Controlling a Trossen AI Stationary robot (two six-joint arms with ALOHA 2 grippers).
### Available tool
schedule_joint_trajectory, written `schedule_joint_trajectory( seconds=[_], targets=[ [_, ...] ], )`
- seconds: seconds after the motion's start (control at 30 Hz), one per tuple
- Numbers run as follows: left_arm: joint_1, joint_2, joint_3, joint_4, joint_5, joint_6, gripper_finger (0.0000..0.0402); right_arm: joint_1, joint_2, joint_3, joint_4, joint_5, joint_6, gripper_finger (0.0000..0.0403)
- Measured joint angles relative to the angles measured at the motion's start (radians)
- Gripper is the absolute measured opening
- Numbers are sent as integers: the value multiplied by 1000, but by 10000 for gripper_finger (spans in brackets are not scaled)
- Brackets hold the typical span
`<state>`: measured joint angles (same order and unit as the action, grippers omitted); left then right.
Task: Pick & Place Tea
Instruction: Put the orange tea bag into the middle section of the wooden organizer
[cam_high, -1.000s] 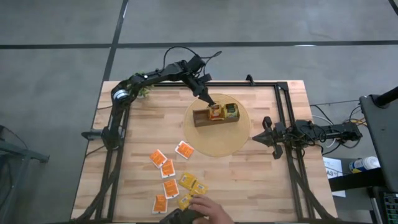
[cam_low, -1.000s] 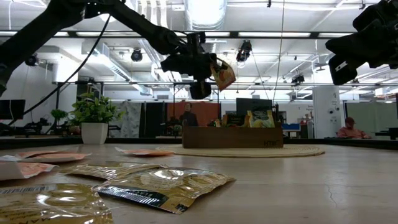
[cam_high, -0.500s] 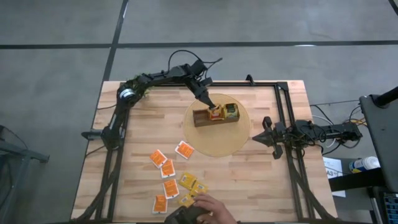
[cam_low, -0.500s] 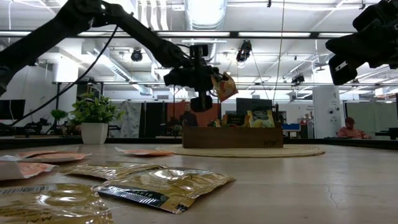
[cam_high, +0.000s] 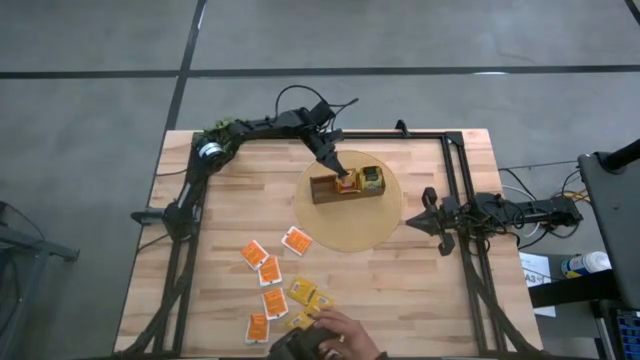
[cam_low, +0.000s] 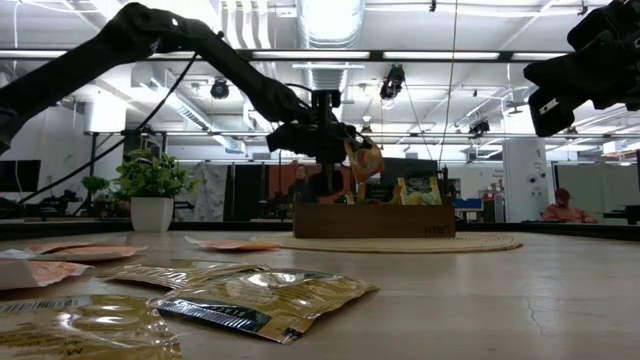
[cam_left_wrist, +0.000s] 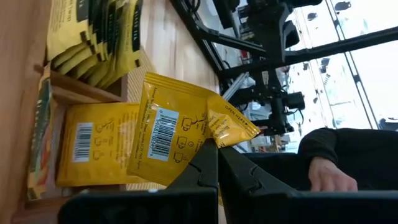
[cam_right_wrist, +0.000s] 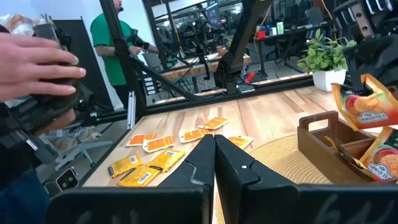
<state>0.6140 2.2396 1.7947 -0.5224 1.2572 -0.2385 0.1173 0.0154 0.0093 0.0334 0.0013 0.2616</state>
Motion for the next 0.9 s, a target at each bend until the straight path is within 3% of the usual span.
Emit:
schedule_joint_trajectory(
  seconds=[0.4,0.57,0.9],
  targets=[
    [4,31,0,1,0,-27,0,0,0,0,0,0,0,8],
    [5,38,0,10,43,-51,0,0,0,0,0,0,0,8],
    [6,40,0,31,4,-145,0,0,0,0,0,0,0,8]
  ],
)
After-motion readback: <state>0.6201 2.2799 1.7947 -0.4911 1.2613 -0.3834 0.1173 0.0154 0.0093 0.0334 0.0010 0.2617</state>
